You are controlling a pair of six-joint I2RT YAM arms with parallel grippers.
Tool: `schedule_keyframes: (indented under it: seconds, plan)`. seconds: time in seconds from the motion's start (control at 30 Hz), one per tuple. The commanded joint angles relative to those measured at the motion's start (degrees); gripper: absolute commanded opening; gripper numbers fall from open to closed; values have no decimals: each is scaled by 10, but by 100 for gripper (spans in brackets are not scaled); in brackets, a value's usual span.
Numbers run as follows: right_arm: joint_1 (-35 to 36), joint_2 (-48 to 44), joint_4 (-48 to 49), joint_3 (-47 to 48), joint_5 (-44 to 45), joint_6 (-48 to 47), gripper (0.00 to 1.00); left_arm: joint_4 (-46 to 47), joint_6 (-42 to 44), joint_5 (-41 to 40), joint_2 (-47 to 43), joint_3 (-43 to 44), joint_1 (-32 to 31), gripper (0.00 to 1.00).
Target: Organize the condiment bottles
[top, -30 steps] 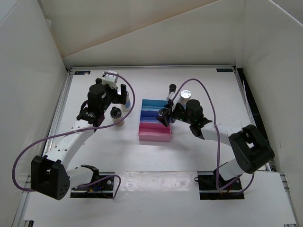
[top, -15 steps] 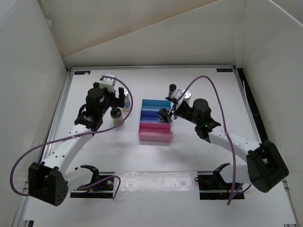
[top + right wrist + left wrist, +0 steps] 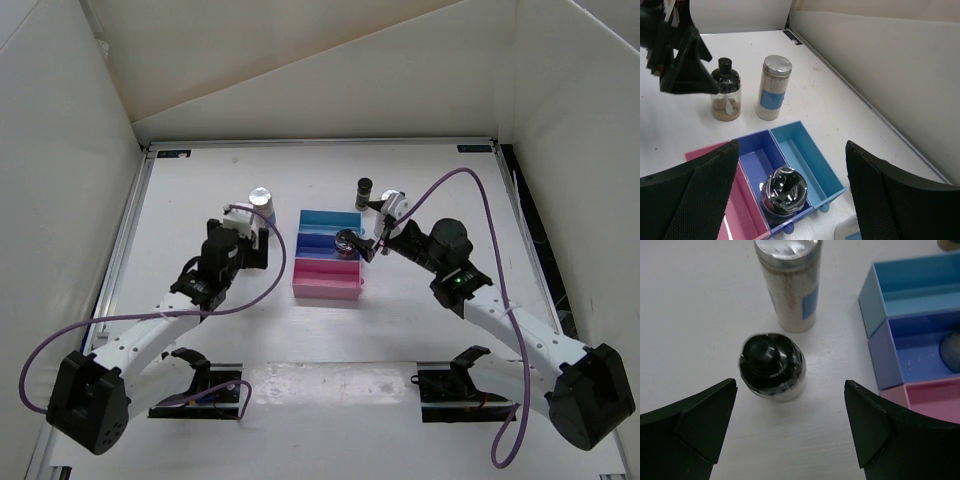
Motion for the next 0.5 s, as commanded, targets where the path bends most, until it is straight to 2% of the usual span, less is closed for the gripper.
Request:
schedule_keyframes:
  seconds: [0.0, 0.3, 0.47]
  plan:
    - [-5, -19, 0, -14, 9, 2, 88, 53, 21, -68, -12, -33, -45, 100]
    - [-21, -33, 1, -30, -2, 12, 88, 207, 66, -118, 9, -95, -51, 100]
    - [-28, -28, -2, -32, -4, 14, 88, 230, 63, -129, 16, -99, -44, 100]
